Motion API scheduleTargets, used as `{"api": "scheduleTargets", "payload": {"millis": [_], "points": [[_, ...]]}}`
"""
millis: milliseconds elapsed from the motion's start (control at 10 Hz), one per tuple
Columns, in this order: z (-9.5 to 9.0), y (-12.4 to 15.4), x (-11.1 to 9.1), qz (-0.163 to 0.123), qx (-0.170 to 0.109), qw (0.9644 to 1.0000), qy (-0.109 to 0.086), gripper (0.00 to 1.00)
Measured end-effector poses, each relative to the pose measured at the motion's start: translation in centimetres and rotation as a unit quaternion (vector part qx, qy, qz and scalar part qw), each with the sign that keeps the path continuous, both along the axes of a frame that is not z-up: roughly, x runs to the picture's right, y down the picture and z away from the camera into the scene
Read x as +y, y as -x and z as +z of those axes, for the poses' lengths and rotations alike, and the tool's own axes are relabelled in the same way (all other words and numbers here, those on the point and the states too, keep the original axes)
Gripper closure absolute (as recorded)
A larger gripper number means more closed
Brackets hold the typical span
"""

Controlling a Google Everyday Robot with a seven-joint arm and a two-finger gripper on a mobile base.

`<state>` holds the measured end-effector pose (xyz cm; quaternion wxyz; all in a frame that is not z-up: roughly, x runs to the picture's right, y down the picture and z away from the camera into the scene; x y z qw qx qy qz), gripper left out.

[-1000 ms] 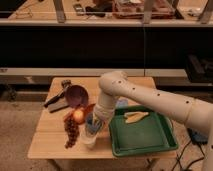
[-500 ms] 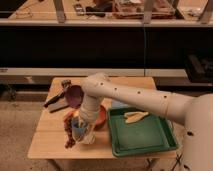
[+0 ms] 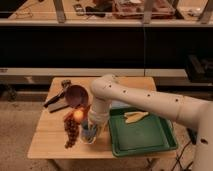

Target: Stack cups into tray

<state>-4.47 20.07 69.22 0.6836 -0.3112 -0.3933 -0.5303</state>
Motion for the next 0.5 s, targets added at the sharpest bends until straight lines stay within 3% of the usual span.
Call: {"api": "scheduleTargets", "payload": {"millis": [200,500], "points": [[-0.2,-0.5,-0.4,-0.008,0.009,0.9999,-0.009,1.0],[-0.4,1.2,-1.2,-0.002,-0.008,0.9994,-0.032,1.0]]}}
